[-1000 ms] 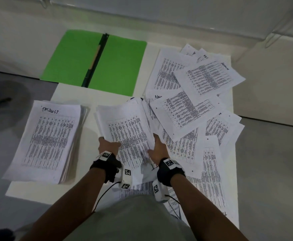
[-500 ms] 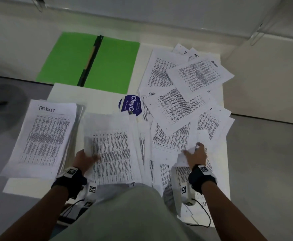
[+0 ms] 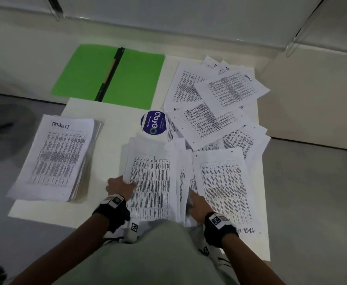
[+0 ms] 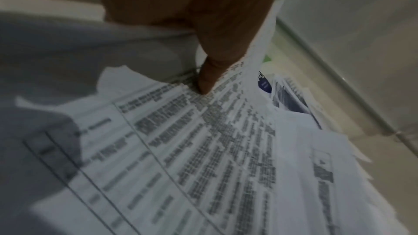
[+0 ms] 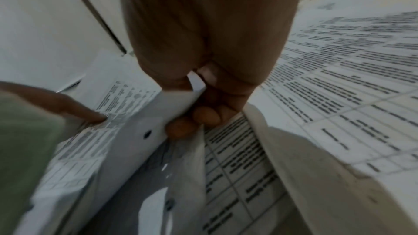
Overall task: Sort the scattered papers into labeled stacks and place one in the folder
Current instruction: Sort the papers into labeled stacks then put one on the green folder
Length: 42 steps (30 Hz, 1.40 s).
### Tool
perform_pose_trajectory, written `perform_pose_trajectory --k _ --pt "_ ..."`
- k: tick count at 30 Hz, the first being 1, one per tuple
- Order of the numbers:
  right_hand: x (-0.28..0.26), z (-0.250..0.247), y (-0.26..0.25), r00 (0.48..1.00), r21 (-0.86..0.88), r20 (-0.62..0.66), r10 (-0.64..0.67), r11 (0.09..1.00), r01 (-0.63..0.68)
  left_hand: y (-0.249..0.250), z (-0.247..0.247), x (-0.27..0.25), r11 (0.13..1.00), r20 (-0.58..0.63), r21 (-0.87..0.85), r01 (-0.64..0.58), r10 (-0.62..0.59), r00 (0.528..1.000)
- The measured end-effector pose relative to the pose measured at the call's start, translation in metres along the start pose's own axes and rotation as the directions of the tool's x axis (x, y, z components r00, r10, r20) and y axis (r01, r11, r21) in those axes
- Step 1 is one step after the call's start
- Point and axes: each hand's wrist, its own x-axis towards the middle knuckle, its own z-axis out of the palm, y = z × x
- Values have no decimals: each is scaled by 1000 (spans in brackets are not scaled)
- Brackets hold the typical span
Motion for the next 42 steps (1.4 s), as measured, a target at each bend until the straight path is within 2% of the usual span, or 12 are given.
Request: perform_pose_trajectory --k 3,6,8,10,12,17,22,26,30,33,35,42 --pt "3 5 -6 997 -144 78 -6 989 17 -2 11 -10 992 -16 56 115 -114 993" --pt "8 -12 5 980 7 -199 24 1000 -23 -3 16 -14 994 18 32 108 -108 994" --pt "14 -32 30 860 94 -496 116 992 -79 -4 18 -17 995 17 26 97 -98 995" --pt "5 -61 55 679 201 -642 356 933 -299 -4 22 -20 995 4 31 90 -91 996" --pt "-6 -82 78 584 243 -616 528 833 -497 -1 27 -25 997 -14 28 75 -75 997" --pt "-12 -80 101 657 73 -531 535 801 -594 10 43 -42 979 0 -190 73 -75 997" --pt "-20 -63 113 683 137 -516 516 838 -529 14 46 -47 956 -86 -205 -211 197 977" --pt "-37 -61 121 517 189 -690 506 816 -546 35 39 -52 884 -82 -183 -430 422 903" --pt "-54 -61 146 384 487 -679 626 775 -402 63 40 -51 788 53 -20 -615 615 786" --pt "-66 -58 156 291 614 -660 693 720 -323 78 57 -44 770 176 38 -637 623 762" --pt "-71 -53 161 296 646 -632 716 698 -311 87 70 -42 749 236 130 -649 613 754" --pt "-76 -40 162 446 634 -541 713 695 -341 110 90 -44 553 392 477 -683 562 729"
